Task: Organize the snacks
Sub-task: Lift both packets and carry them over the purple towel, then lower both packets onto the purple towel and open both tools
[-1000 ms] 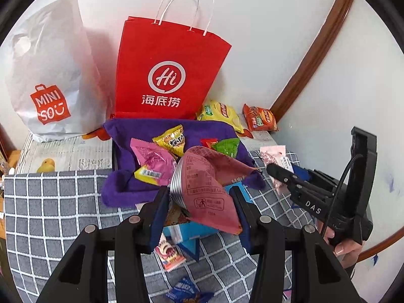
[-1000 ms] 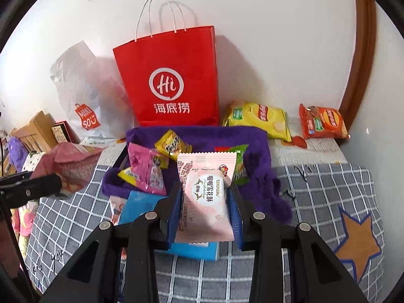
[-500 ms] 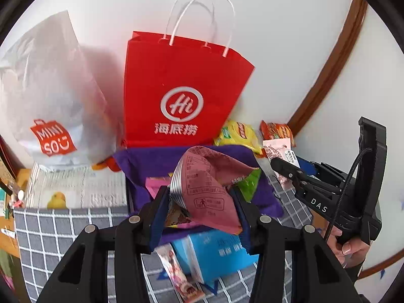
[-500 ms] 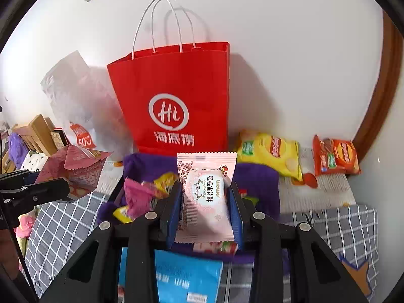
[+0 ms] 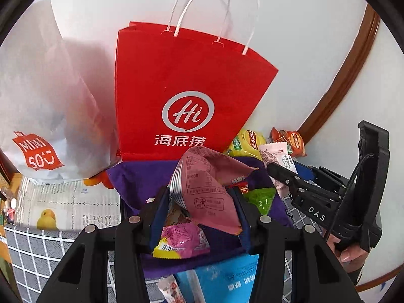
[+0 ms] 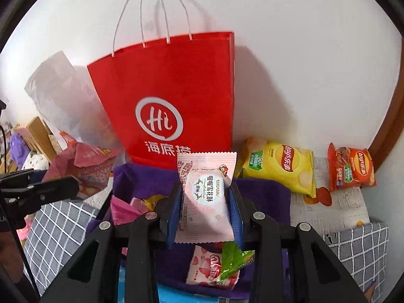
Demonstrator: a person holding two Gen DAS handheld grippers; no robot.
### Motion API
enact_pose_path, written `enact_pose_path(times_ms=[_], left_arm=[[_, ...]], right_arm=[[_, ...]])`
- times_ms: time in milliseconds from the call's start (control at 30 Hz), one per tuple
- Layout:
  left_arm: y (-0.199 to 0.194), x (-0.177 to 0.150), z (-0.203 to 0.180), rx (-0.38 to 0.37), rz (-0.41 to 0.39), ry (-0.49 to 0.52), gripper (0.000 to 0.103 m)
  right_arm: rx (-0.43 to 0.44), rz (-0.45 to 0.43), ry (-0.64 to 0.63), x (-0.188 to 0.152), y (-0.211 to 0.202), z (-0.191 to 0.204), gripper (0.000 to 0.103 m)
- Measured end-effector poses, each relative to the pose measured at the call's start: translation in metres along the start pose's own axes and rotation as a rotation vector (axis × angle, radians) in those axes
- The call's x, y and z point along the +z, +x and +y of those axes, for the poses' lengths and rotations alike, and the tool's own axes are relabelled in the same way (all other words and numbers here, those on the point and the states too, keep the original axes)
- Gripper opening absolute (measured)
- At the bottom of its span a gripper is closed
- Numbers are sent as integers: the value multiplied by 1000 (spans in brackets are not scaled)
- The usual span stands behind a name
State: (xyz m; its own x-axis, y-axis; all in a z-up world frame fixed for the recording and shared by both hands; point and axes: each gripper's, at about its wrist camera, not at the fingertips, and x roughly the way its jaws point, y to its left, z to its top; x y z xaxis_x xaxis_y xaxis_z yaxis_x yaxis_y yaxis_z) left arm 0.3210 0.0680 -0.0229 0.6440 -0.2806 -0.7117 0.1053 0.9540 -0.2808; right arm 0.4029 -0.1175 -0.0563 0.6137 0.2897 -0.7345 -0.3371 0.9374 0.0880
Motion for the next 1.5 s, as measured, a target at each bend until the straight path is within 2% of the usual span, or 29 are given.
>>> enact_pose_path(times_ms=[167,333,567,867,1300,1500], left_arm=[[17,-2,6,9,42,7,46],[28,-2,17,17,70,-26,46],[45,-6,18,-10,119,-40,46],[73,-16,10,-20,197,-48,46],[78,-20,6,0,221,-31,48],[76,-19,7,-7,220,-31,48]], right_arm=[[-5,55,-43,-7,17,-9,35],[16,110,-12,-12,33,-20,35],[59,165,-60,-24,46,-10,35],[53,245,-94,-35,64,-7,36],[53,325,-108,-44,90,-4,37],[27,317,-101,-41,85,-5,38]])
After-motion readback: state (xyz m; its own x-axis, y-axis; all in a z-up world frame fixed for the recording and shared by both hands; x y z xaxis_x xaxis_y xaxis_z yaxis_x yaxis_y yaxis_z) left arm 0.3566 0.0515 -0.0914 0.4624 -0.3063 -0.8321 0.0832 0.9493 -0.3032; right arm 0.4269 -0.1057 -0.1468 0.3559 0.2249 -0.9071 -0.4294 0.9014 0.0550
